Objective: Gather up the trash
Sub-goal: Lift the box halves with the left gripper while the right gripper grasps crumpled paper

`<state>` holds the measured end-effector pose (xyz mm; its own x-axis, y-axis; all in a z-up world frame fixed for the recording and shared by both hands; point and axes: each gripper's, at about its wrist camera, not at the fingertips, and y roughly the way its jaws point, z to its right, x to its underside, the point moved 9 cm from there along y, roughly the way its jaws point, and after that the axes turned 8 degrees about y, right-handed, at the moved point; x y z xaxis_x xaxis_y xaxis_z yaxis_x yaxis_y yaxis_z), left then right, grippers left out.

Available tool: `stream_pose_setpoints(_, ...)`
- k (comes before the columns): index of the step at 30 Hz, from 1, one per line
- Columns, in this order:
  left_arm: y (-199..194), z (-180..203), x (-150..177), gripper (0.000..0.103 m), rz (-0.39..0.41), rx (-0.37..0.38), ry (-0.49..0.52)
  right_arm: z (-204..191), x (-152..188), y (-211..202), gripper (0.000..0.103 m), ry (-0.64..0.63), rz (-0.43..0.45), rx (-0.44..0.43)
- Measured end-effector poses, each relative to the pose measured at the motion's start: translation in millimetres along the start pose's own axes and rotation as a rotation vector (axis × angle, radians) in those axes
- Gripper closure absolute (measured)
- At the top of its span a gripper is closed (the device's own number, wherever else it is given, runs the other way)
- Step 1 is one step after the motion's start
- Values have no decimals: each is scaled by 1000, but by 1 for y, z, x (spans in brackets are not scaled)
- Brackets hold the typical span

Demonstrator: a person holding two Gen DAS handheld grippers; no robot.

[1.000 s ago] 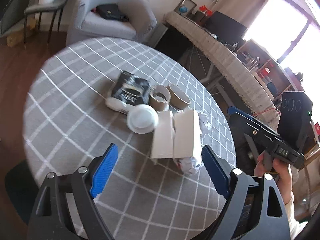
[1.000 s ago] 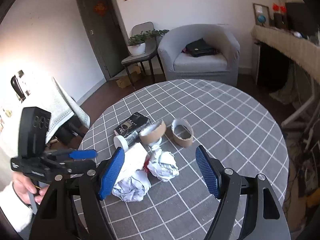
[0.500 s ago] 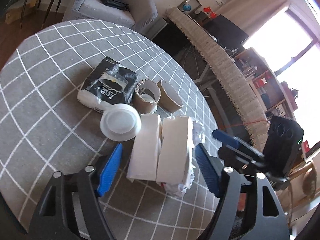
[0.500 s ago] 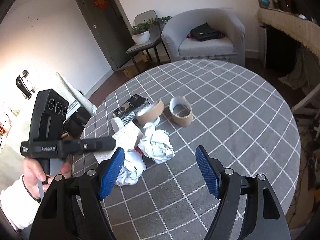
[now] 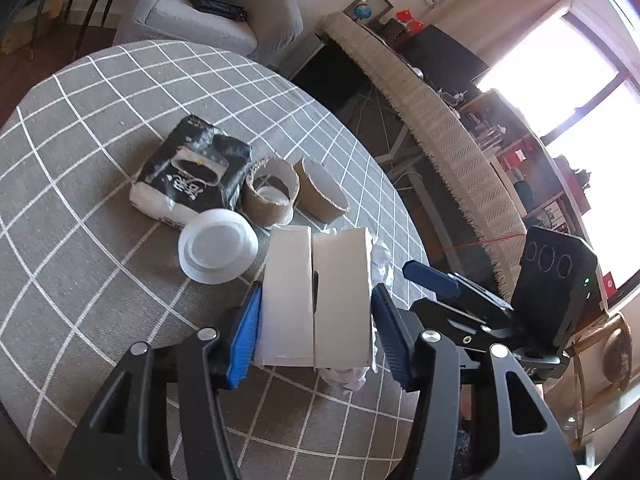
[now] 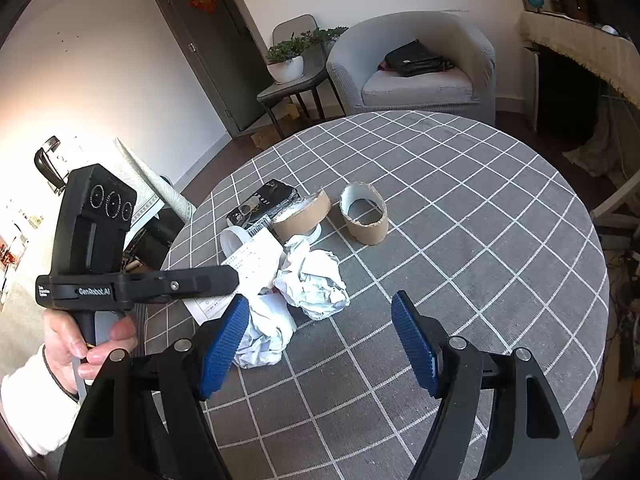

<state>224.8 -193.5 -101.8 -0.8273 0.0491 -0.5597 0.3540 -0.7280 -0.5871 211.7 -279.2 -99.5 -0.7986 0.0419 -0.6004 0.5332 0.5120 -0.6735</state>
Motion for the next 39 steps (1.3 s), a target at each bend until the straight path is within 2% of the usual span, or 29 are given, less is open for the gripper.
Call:
stream_pose_setpoints(13, -30, -8, -12, 47, 69, -13, -5, -6, -5, 11, 29, -10, -1, 13)
stream_pose_setpoints(15, -33, -10, -12, 48, 72, -19, -5, -6, -6, 12, 32, -9, -1, 15)
stream_pose_setpoints(28, -59, -25, -11, 48, 102, -64, -2, -10, -12, 31, 38, 12, -21, 48)
stream_pose_setpoints(34, -75, -35, -8, 48, 111, -98, 19, -11, -13, 43, 53, 27, -42, 77)
stream_pose_setpoints(36, -81, -39, -8, 48, 114, -106, 21, -14, -13, 46, 61, 25, -45, 87)
stream_pose_setpoints(39, -89, -46, -6, 49, 120, -134, 28, -19, -16, 48, 64, 14, -41, 105)
